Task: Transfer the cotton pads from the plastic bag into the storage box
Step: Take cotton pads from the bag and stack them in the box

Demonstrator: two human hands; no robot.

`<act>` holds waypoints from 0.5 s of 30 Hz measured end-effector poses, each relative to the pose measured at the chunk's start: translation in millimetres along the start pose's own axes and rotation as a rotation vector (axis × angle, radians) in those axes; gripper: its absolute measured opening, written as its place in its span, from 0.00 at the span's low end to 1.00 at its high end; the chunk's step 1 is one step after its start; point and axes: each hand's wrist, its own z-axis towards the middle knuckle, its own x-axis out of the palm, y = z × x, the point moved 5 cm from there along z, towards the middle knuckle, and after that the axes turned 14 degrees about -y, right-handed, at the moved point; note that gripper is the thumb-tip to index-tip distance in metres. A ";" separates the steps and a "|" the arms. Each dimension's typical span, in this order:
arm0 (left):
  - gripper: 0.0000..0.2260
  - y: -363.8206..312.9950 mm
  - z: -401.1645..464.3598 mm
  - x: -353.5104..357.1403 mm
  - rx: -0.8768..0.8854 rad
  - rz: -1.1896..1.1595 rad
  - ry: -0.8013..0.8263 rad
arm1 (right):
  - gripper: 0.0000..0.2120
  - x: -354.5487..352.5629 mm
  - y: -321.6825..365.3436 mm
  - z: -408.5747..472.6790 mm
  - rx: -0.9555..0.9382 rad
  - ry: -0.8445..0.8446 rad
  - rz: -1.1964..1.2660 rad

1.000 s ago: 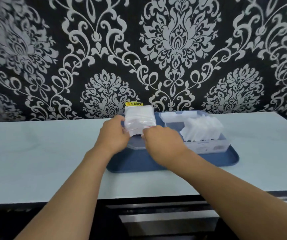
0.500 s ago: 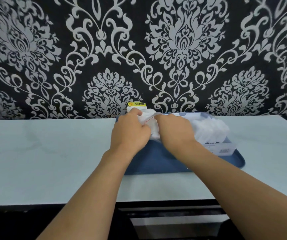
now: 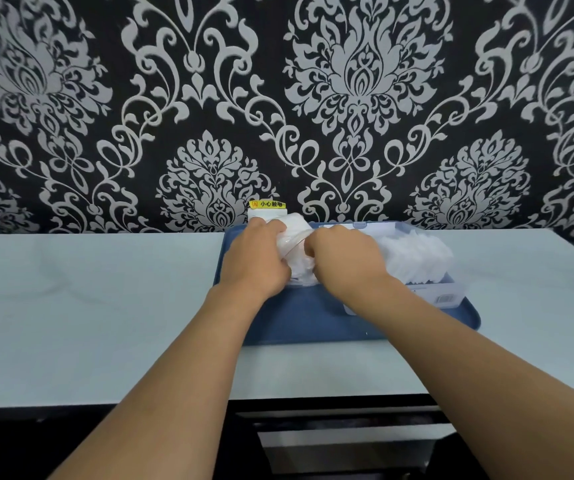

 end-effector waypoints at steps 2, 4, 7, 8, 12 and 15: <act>0.28 2.7 0.9 0.9 -0.014 0.005 -0.017 | 0.06 -2.3 1.5 -2.9 -0.026 0.007 0.043; 0.27 5.2 2.6 1.9 -0.034 0.016 -0.035 | 0.03 -7.2 1.6 -9.7 -0.054 -0.016 0.165; 0.26 10.1 6.7 2.8 -0.032 0.007 -0.049 | 0.06 -23.2 -5.0 -23.1 -0.030 -0.101 0.558; 0.27 11.1 7.4 3.4 -0.032 0.000 -0.041 | 0.07 -30.5 -10.2 -25.9 -0.007 -0.127 0.685; 0.34 9.0 2.5 1.3 -0.046 -0.063 0.071 | 0.05 -40.7 -50.2 -26.9 0.325 -0.127 1.083; 0.37 -16.5 -5.6 -28.7 -0.026 -0.400 -0.080 | 0.10 -35.3 -67.2 -29.3 0.657 -0.026 1.508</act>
